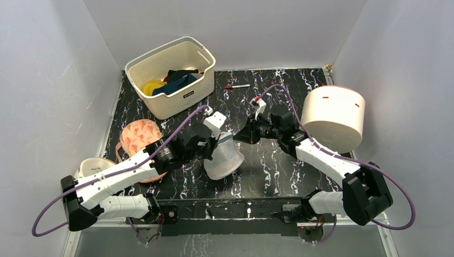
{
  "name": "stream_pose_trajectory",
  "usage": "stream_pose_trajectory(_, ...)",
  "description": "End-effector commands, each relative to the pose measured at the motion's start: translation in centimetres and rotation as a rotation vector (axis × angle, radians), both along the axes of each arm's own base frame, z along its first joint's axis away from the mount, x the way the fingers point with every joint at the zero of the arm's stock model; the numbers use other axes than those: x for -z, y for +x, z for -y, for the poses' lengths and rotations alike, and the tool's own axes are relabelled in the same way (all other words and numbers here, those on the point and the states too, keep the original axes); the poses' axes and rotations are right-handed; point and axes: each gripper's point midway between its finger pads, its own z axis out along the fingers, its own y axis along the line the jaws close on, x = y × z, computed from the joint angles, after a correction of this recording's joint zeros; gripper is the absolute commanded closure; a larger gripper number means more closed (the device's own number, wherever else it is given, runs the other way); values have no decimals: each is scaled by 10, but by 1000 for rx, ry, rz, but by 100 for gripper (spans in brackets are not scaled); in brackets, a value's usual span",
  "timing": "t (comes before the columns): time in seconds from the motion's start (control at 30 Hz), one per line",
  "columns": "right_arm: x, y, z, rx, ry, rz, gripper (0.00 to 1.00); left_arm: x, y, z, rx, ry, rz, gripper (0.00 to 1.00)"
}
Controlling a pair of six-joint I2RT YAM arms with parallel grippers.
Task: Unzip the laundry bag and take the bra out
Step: Unzip the laundry bag at the center of the board.
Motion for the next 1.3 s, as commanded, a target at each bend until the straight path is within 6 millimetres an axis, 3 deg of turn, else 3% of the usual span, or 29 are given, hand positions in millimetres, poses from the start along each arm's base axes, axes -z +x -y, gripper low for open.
stream_pose_trajectory(0.0,0,37,18,123,-76,88,100,-4,-8,-18,7,14,8,100)
stream_pose_trajectory(0.13,12,38,22,110,-141,83,100,3,-11,-15,34,41,-18,100)
stream_pose_trajectory(0.27,7,33,19,75,-135,88,90,10,-7,-3,28,78,-70,100)
stream_pose_trajectory(0.5,-4,34,40,185,-198,87,65,6,9,37,31,40,-101,68)
stream_pose_trajectory(0.67,-4,29,68,295,-282,98,50,-6,10,53,62,-27,-94,23)
stream_pose_trajectory(0.77,-8,22,77,317,-300,110,42,-12,13,55,52,-49,-93,4)
stream_pose_trajectory(0.9,-14,15,83,320,-312,119,33,-3,26,45,16,-80,-180,2)
stream_pose_trajectory(1.03,-22,9,85,279,-340,148,25,-2,43,22,-62,-185,-259,1)
stream_pose_trajectory(1.27,-53,-9,60,143,-278,264,13,-8,38,7,-70,-303,-314,2)
